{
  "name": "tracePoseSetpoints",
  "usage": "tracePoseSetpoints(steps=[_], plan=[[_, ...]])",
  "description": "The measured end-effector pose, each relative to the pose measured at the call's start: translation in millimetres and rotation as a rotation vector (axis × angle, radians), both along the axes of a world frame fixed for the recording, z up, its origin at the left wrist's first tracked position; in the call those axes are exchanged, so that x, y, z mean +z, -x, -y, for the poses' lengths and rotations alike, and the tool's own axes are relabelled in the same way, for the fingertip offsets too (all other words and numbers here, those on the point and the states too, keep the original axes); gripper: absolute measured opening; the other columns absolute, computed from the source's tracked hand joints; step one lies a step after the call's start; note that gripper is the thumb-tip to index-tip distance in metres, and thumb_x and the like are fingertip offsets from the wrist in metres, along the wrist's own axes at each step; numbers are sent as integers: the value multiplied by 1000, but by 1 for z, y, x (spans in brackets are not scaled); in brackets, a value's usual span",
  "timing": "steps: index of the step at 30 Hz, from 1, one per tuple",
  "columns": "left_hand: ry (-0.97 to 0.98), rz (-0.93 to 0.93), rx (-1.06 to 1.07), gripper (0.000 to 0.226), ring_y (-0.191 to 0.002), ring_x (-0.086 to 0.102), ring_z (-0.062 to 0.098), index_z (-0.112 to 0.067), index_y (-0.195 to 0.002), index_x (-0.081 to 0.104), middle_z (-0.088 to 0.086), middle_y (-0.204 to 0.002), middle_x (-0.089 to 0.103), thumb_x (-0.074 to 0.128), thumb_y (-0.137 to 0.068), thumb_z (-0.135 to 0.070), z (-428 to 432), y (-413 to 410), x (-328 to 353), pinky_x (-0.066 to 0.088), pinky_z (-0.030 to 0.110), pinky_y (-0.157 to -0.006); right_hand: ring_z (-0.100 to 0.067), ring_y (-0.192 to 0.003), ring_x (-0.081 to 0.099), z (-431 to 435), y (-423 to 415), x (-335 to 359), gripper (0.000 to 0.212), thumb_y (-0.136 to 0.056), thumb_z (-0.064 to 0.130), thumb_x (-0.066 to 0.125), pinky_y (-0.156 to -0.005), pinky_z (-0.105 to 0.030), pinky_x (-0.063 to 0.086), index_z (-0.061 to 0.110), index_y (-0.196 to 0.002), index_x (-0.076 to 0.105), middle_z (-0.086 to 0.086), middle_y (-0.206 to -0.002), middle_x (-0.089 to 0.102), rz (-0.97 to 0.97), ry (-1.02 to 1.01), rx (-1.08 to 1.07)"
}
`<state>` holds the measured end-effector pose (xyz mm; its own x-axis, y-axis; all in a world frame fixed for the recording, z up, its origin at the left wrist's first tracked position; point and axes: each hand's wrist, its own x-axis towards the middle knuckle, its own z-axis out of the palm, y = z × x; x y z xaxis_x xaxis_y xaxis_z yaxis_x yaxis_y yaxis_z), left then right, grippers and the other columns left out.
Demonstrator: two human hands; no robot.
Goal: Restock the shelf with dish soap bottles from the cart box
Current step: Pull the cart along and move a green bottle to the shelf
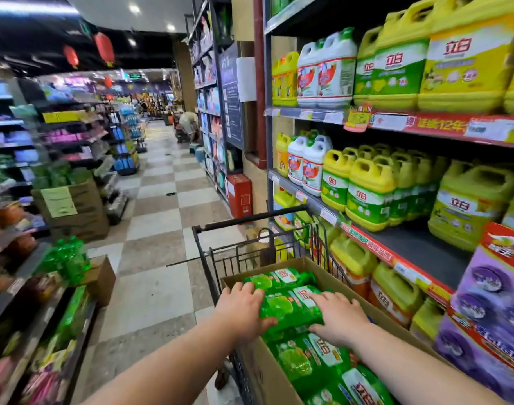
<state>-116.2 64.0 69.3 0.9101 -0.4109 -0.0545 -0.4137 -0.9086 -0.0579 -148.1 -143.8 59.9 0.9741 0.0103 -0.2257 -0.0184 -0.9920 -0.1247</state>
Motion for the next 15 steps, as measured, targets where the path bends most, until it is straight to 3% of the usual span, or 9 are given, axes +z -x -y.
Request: tracePoseSetpoints(steps=[7, 15], plan=[[-11, -75, -63, 74, -132, 32, 30, -21, -137, 35, 8, -143, 38, 41, -81, -69, 23, -64, -31, 29, 47, -106, -26, -144, 19, 20, -31, -34, 74, -89, 49, 52, -116, -52, 17, 27, -150, 16, -1, -156, 23, -84, -22, -62], [-76, -239, -221, 72, -132, 35, 27, -21, -136, 34, 6, -144, 37, 42, -82, -68, 54, -158, -88, 33, 44, -106, -28, -141, 25, 40, -74, -70, 77, -86, 53, 54, -114, -50, 24, 26, -149, 19, -3, -154, 26, -179, -91, -296]])
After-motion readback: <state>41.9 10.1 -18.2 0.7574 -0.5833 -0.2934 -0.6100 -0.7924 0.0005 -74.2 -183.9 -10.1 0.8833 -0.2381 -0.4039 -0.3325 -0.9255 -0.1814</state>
